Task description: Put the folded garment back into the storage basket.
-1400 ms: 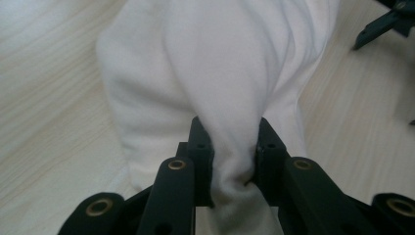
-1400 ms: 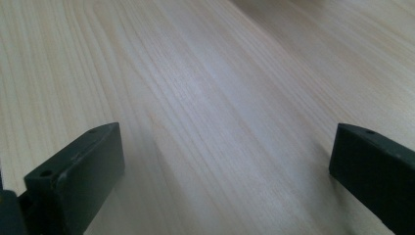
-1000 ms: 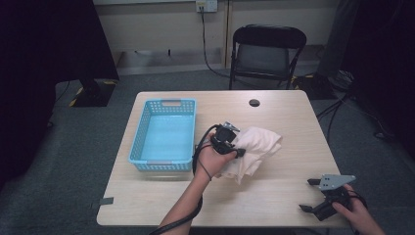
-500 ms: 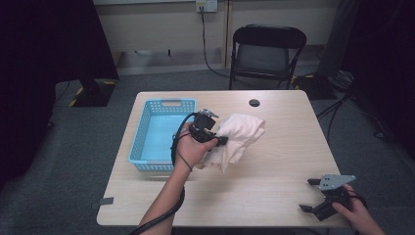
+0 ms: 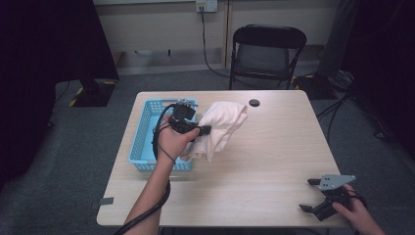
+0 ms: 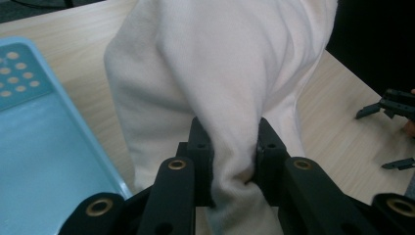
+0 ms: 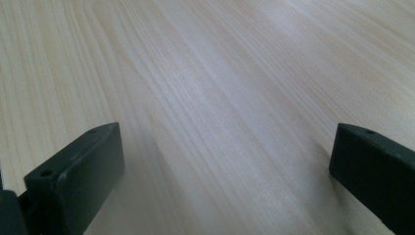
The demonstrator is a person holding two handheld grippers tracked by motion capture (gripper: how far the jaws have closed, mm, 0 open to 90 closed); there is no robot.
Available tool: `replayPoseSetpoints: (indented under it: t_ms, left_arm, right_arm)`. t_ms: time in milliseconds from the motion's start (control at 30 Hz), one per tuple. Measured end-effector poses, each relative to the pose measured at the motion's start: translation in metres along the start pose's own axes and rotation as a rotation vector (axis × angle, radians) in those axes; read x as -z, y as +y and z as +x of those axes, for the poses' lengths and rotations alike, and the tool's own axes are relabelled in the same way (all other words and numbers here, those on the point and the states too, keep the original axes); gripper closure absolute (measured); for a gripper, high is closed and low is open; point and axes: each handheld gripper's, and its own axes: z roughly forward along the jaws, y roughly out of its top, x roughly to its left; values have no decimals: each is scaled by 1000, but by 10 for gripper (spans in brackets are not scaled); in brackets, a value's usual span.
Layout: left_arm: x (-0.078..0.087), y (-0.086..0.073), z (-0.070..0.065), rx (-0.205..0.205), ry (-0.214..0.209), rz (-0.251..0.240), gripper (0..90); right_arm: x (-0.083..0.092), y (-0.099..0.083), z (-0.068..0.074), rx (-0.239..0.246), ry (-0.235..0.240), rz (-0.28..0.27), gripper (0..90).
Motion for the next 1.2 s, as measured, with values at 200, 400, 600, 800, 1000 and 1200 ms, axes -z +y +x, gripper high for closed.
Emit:
replayPoseSetpoints:
  t_ms: [200,400,600,800,1000,1200]
  left_arm:
    - [12,0,11,16,32,-12,747]
    - [20,-2,24,44,65,-18,747]
    - [24,-6,37,76,100,-28,747]
    - [25,-10,49,104,134,-33,747]
    - [24,-16,64,138,178,-42,747]
    - [21,-22,76,177,223,-43,748]
  right_arm:
    - [0,0,0,0,0,-1,0]
    - [0,0,0,0,0,0,0]
    - [0,0,0,0,0,0,0]
    - [0,0,0,0,0,0,0]
    - [0,0,0,0,0,0,0]
    - [0,0,0,-1,0,0,0]
